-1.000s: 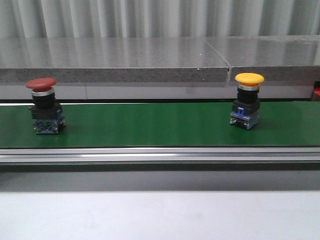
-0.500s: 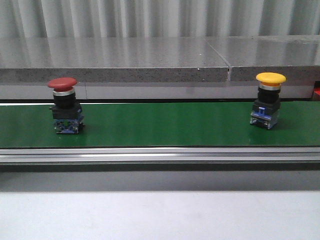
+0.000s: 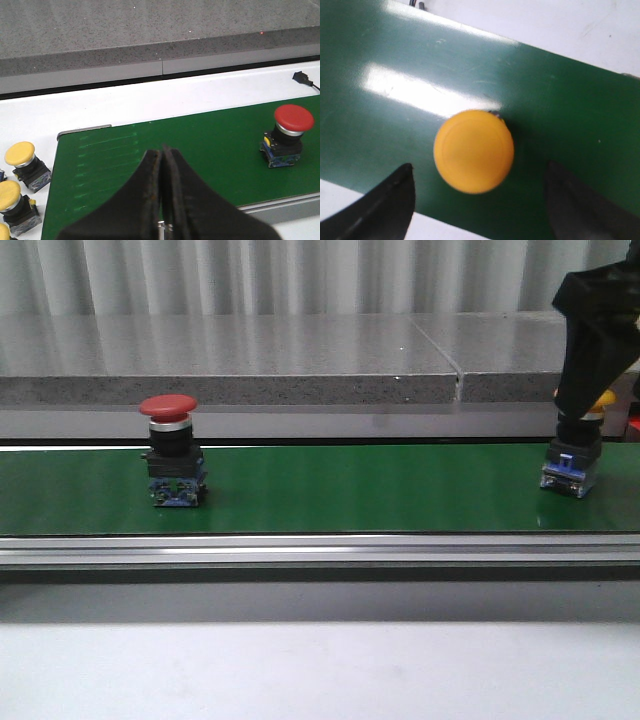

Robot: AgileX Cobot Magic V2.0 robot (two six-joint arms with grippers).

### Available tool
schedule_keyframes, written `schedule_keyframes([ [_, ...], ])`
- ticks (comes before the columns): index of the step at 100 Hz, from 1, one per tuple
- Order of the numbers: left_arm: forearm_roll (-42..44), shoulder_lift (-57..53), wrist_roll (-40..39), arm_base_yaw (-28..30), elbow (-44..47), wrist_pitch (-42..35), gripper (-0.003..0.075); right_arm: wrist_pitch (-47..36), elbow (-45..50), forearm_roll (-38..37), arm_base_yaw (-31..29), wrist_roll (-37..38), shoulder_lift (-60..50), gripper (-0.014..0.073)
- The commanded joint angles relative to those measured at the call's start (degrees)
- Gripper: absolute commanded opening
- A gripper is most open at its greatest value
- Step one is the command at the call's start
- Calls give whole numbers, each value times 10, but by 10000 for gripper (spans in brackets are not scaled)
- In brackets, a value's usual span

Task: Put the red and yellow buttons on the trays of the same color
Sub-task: 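Close the right gripper on the yellow button and lift it, then lower the yellow button into the yellow tray and open the right gripper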

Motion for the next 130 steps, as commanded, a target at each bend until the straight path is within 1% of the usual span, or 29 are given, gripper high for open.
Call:
schedule_keyframes([
  [1,-5,2,-4,-5,-16,-48,-20,-32,-30,1,0,-6,6,539],
  [9,-5,2,-4,-5,-16,-48,-20,-37,-38,-6,0,-6,24,531],
  [14,-5,2,-4,-5,-16,-48,-20,-37,-42,-11,0,-6,31,489],
  [18,-5,2,-4,-5,-16,-48,-20,-30,-43,-11,-1,-6,34,414],
  [20,-5,2,-4,-5,-16,-48,-20,-25,-45,-11,-2,-5,35,351],
  [21,-5,2,-4,-5,-16,-48,-20,-24,-45,-11,-2,-5,35,351],
  [27,-5,2,-4,-5,-16,-48,-20,-7,-45,-12,-3,-4,35,182],
  [28,-5,2,-4,-5,-16,-48,-20,-5,-45,-12,-3,-4,35,182],
  [29,-5,2,-4,-5,-16,-48,-20,-3,-45,-13,-3,-4,35,152],
  [33,-5,2,-4,-5,-16,-48,-20,13,-47,-18,-3,-4,34,80],
  [38,-5,2,-4,-5,-16,-48,-20,35,-52,-27,-4,-4,31,40],
  [52,-5,2,-4,-5,-16,-48,-20,78,-65,-70,-10,10,-1,35],
  [64,-5,2,-4,-5,-16,-48,-20,104,-68,-89,-43,28,-47,35],
  [71,-5,2,-4,-5,-16,-48,-20,125,-68,-89,-79,33,-71,35],
  [79,-5,2,-4,-5,-16,-48,-20,140,-67,-89,-134,36,-93,35],
  [99,-5,2,-4,-5,-16,-48,-20,132,-67,-89,-280,59,-115,35],
  [109,-5,2,-4,-5,-16,-48,-20,112,-61,-89,-350,74,-107,35],
  [116,-5,2,-4,-5,-16,-48,-20,90,-51,-88,-387,91,-100,35],
  [123,-5,2,-4,-5,-16,-48,-20,69,-35,-85,-414,105,-92,35],
  [130,-5,2,-4,-5,-16,-48,-20,41,-15,-82,-428,107,-84,35],
])
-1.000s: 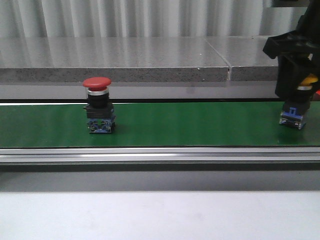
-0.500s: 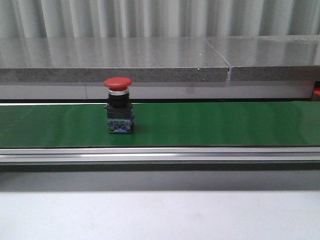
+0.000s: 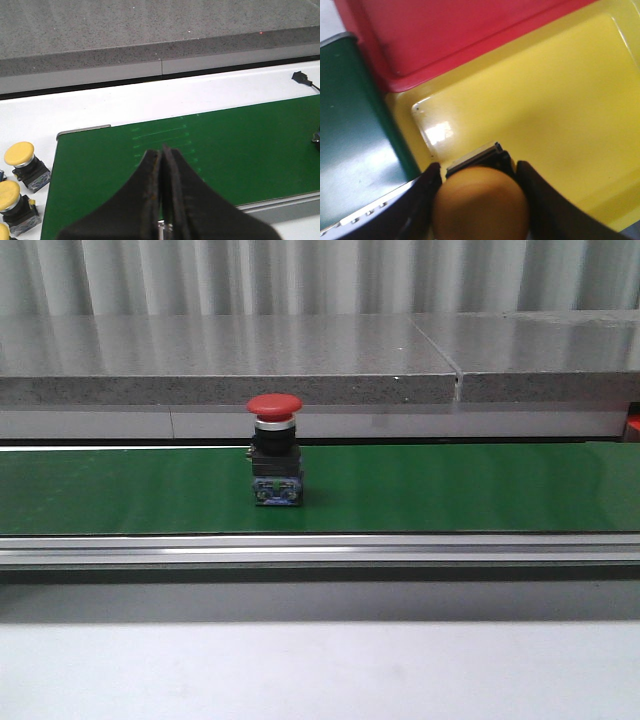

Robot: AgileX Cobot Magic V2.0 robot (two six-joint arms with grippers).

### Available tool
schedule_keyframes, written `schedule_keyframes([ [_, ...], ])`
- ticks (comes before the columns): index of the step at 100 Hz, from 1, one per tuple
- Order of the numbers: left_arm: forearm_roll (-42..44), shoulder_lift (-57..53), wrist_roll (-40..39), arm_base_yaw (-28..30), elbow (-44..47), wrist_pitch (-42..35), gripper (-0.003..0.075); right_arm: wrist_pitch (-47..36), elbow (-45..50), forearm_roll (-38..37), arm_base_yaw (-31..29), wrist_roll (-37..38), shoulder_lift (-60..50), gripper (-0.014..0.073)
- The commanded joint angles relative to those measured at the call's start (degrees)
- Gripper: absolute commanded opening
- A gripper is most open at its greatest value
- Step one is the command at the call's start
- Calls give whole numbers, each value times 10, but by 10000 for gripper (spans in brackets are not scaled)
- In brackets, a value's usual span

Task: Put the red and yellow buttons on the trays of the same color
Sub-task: 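Lower the yellow button into the yellow tray and open the right gripper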

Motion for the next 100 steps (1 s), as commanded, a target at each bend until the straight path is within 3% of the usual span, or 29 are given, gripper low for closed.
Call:
schedule_keyframes([
  [1,-5,2,-4,-5,-16,-48,-20,-57,9,3,-20,9,-4,35],
  [28,-5,2,-4,-5,-16,-48,-20,-131,55,14,-22,9,57,35],
  [100,-5,2,-4,-5,-16,-48,-20,-174,56,19,-22,9,149,39],
])
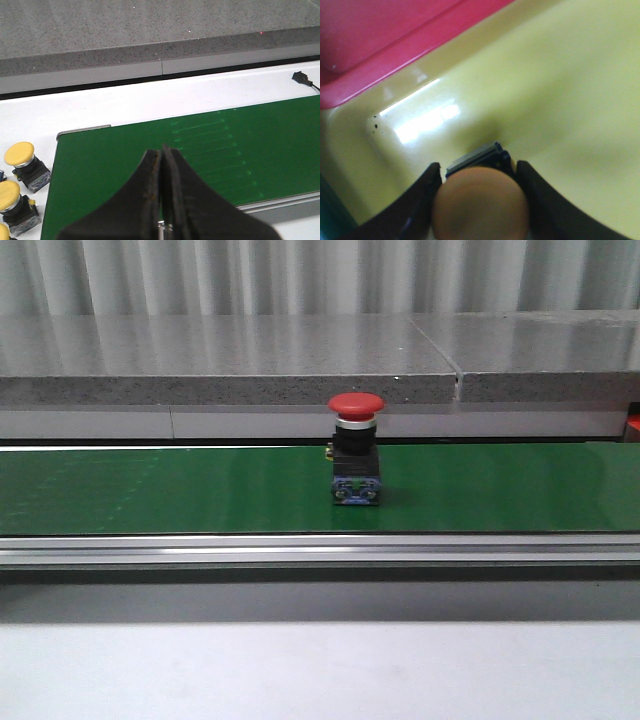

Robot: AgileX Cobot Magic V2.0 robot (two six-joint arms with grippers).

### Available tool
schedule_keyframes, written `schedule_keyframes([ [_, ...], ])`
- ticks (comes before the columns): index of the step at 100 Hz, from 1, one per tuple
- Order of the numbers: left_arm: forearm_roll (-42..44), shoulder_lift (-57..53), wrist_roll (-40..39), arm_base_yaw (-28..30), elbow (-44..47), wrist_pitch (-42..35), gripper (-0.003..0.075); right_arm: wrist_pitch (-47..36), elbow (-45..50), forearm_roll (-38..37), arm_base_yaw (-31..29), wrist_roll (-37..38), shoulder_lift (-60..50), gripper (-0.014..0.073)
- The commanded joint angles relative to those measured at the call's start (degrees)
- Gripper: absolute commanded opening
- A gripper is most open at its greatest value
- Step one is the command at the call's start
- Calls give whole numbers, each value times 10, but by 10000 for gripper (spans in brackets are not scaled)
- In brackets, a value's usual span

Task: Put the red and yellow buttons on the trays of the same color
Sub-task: 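Lower the yellow button into the yellow tray and open the right gripper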

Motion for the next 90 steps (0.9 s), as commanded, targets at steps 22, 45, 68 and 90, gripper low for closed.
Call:
schedule_keyframes([
  [22,-5,2,-4,-5,-16,-48,-20,-14,-12,-2,-4,0,-12,246],
  [45,-5,2,-4,-5,-16,-48,-20,-12,-12,-2,-4,0,-12,615],
  [68,-5,2,-4,-5,-16,-48,-20,-13,-13,4,-4,0,-34,644],
  [90,-5,2,-4,-5,-16,-48,-20,-20,-13,4,-2,0,-102,644],
])
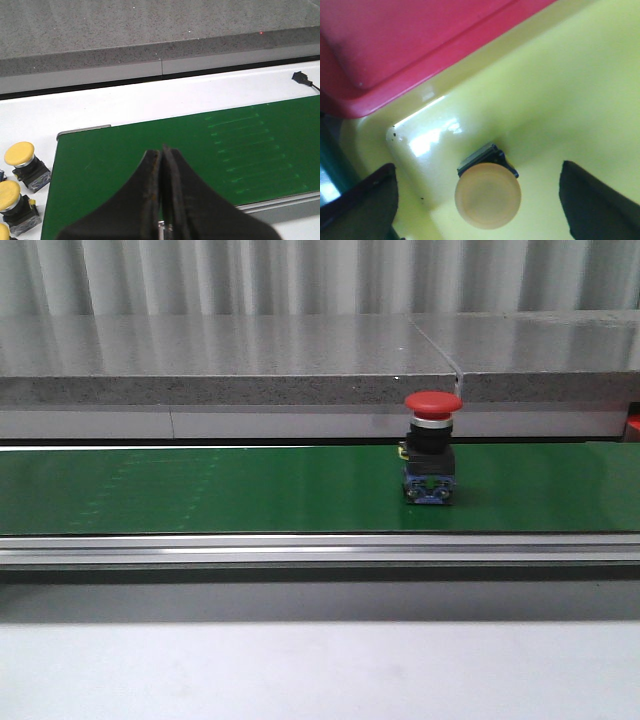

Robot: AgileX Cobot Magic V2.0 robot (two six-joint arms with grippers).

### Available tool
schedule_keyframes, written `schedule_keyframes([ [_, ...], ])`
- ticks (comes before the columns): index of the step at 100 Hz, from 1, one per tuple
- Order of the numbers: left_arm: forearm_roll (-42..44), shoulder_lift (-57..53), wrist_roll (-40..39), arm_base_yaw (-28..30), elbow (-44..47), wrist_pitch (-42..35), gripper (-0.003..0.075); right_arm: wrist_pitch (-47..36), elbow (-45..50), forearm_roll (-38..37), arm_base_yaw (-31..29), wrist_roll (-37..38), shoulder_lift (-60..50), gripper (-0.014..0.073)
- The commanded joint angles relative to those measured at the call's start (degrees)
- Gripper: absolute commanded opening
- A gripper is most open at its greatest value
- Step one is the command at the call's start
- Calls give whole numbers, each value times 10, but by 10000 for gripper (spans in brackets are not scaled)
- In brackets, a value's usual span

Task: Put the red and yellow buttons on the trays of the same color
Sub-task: 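Lower the yellow button into the yellow tray and open the right gripper, then move the right gripper above the red button at the belt's end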

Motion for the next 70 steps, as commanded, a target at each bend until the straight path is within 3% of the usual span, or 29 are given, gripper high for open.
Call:
schedule_keyframes([
  [1,-5,2,-4,-5,-16,-48,-20,-19,-13,0,-1,0,-52,644],
  [22,-5,2,-4,-5,-16,-48,-20,-3,-13,0,42,-26,-119,644],
  [70,-5,2,-4,-5,-16,-48,-20,122,-13,7,262,-182,-151,644],
])
